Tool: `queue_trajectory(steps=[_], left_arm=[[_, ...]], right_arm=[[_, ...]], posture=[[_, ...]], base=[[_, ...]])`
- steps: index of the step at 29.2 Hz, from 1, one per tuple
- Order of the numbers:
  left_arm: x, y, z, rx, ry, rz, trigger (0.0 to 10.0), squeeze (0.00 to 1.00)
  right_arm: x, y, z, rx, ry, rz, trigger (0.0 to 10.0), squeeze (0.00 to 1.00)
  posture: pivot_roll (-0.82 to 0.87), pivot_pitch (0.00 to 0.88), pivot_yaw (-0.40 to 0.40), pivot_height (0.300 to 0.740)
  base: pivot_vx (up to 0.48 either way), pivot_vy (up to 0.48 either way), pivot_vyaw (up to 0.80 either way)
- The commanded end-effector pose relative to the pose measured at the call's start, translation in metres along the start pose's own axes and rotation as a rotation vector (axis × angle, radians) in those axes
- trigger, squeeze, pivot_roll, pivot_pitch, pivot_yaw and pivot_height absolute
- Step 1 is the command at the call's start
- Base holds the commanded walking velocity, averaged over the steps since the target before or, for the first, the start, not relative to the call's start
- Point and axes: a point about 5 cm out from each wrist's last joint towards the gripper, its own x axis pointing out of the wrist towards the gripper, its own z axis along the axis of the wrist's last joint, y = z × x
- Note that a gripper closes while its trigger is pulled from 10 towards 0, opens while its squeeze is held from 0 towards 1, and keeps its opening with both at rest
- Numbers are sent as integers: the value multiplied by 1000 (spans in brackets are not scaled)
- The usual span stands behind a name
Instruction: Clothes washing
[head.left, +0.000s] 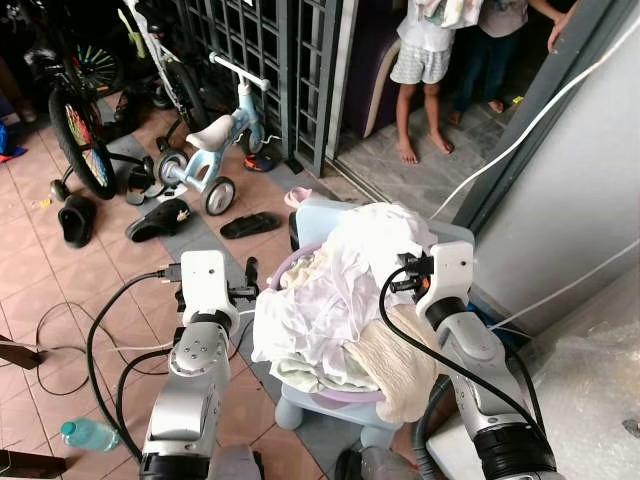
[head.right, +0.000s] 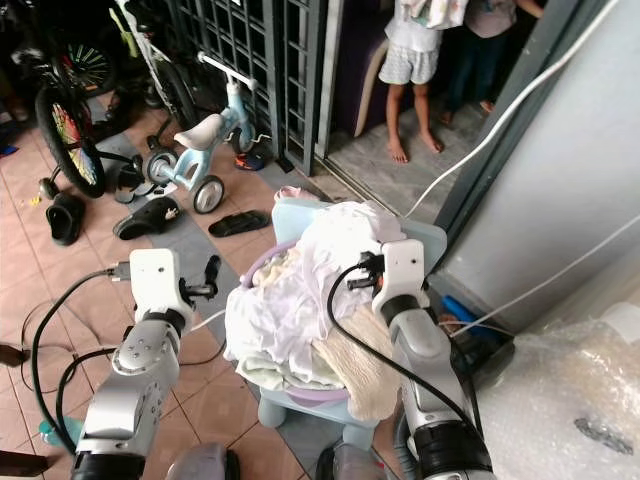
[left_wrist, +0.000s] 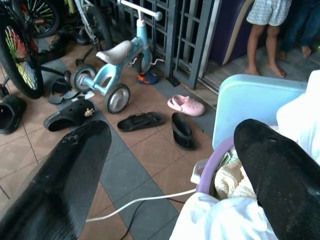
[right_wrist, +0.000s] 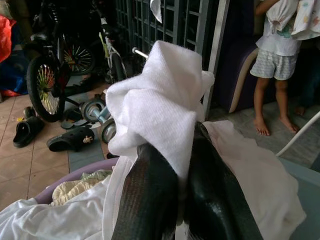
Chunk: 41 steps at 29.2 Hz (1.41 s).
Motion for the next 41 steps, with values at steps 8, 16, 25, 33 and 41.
queue_trajectory(steps=[8, 16, 25, 33, 41], left_arm=[[6, -3, -2, -3, -13, -10, 10000, 0], [0, -3, -8, -13, -5, -10, 10000, 0], [-6, 0, -10, 3, 5, -12, 10000, 0], [-10, 2, -11, 6, 12, -9, 10000, 0], [-22, 11, -6, 34, -6, 53, 10000, 0]], right_arm=[[-45, 10, -11, -122, 220, 471, 0, 0], [-49, -14, -34, -300, 545, 538, 10000, 1000], [-62, 22, -5, -315, 535, 1071, 10000, 1000], [8, 8, 18, -350, 301, 642, 10000, 1000], [38, 14, -10, -323, 360, 349, 10000, 1000]], posture=[[-37, 0, -6, 740], [-17, 0, -14, 740], [10, 0, -12, 740], [21, 0, -11, 740], [70, 0, -11, 740]], base=[[0, 0, 0], [0, 0, 0], [0, 0, 0], [0, 0, 0], [0, 0, 0]])
